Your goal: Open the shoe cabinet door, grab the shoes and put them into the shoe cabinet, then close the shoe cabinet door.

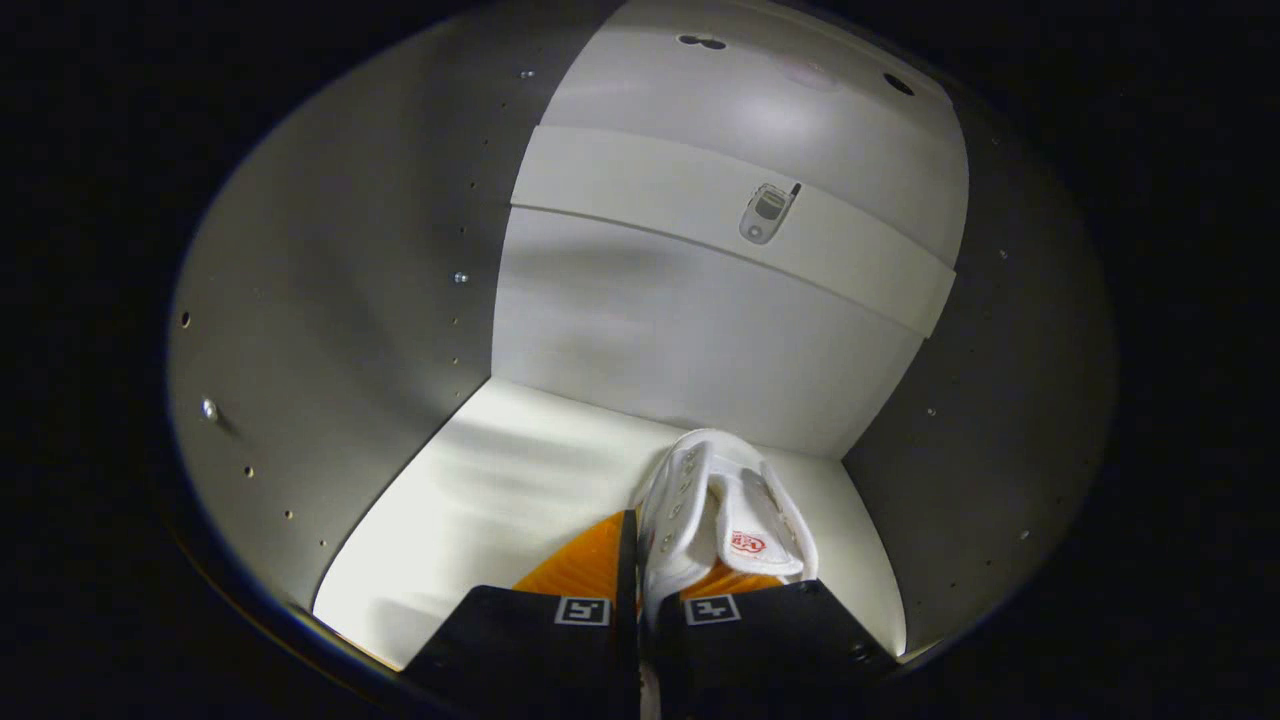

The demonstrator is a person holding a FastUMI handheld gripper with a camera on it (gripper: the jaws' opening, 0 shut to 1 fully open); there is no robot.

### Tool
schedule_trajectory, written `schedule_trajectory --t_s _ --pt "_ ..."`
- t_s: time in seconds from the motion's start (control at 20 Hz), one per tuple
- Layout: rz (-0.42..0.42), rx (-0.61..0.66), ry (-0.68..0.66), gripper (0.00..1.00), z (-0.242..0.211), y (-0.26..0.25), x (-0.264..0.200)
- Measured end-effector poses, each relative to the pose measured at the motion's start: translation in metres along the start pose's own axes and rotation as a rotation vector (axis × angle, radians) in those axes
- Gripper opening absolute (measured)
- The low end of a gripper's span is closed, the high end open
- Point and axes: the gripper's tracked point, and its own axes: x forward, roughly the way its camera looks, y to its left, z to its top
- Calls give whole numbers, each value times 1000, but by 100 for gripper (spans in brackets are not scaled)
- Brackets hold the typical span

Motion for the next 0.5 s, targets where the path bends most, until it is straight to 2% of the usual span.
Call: schedule_trajectory --t_s 0.05,0.1,0.15,0.3,0.45,0.5 --pt "1 13 8 13 -1 2 0" --pt "3 30 11 21 -1 1 -2" --pt "8 50 17 21 0 2 -3" --pt "54 126 16 41 4 8 -14" --pt "71 162 -6 78 9 10 -35" --pt "82 174 -16 86 11 12 -44"
